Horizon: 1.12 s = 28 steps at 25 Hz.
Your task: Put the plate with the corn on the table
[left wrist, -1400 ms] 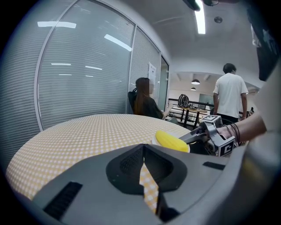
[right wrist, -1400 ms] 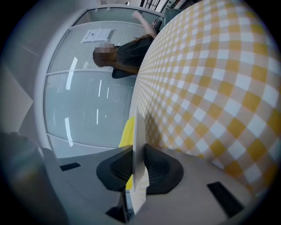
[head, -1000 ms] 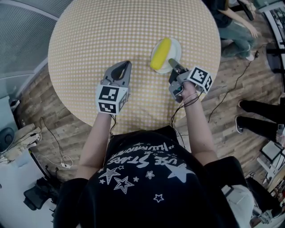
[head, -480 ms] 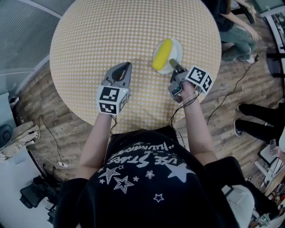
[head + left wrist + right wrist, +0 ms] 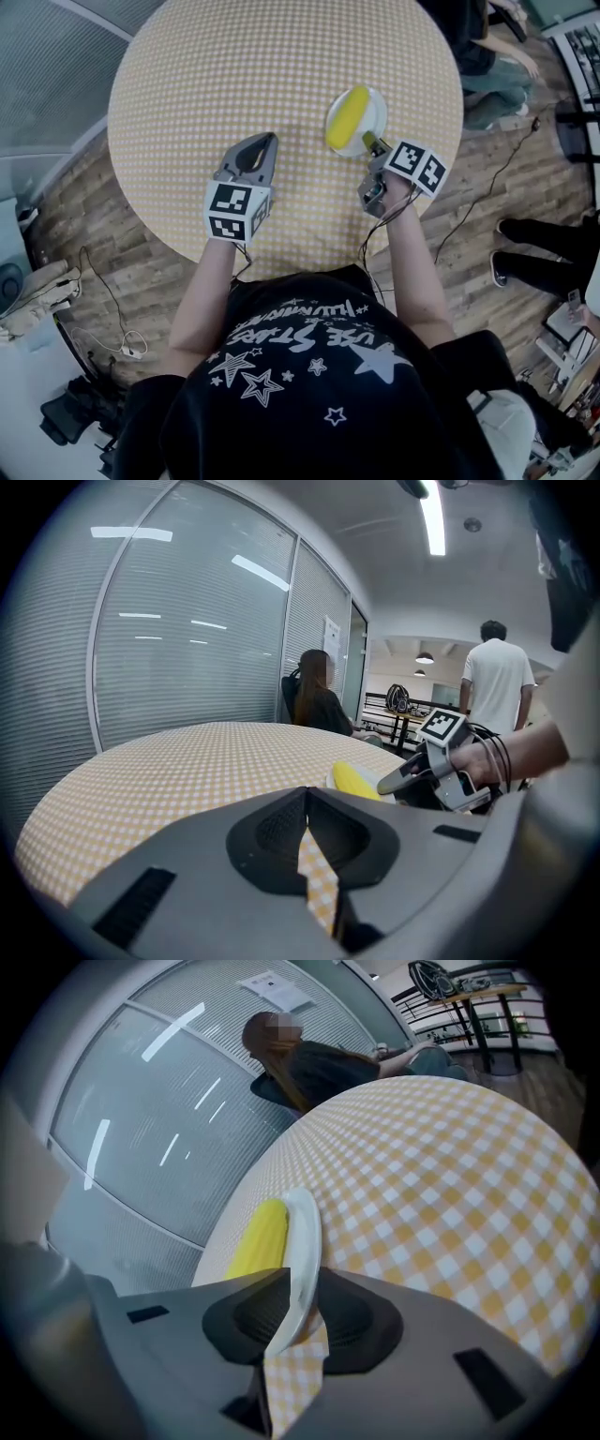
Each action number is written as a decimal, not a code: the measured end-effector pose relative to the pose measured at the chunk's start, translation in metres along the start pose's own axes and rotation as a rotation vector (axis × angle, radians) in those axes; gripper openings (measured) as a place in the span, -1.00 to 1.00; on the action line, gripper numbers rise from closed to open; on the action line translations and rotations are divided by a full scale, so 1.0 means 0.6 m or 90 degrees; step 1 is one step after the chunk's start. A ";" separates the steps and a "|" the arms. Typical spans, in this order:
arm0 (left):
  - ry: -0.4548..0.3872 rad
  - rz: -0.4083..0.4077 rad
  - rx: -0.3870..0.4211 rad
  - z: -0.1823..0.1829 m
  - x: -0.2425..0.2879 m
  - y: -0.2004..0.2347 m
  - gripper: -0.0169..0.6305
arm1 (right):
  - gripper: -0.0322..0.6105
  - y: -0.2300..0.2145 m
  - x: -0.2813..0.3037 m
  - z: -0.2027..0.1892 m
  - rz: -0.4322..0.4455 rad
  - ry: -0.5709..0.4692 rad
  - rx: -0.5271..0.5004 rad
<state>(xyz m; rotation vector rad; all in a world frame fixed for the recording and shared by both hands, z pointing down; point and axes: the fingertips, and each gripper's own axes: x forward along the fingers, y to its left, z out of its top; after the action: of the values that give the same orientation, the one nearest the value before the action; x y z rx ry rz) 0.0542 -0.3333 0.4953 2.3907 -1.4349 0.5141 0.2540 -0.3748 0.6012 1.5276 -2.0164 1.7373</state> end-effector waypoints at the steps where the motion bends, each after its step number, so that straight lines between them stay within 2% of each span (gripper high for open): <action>1: -0.002 -0.004 0.000 0.001 0.000 0.001 -0.92 | -0.66 -0.003 -0.004 0.001 -0.005 -0.009 0.001; 8: -0.016 -0.057 0.003 -0.003 -0.024 0.008 -0.92 | -0.65 0.009 -0.050 -0.020 -0.015 -0.065 0.013; 12: -0.031 -0.103 0.024 0.003 -0.034 0.001 -0.92 | -0.65 0.021 -0.091 -0.030 -0.020 -0.116 0.023; 17: -0.052 -0.146 0.043 0.002 -0.086 0.004 -0.92 | -0.65 0.058 -0.135 -0.080 -0.024 -0.159 0.016; 23: -0.083 -0.181 0.062 0.012 -0.135 0.019 -0.92 | -0.65 0.124 -0.178 -0.121 0.008 -0.215 -0.016; 28: -0.090 -0.207 0.065 -0.016 -0.199 0.024 -0.92 | -0.65 0.184 -0.202 -0.184 0.034 -0.233 -0.041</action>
<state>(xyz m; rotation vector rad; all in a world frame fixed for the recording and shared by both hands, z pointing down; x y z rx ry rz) -0.0121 -0.2428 0.4508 2.7188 -1.0592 0.3497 0.1817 -0.2294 0.4887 1.9025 -2.2673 1.4768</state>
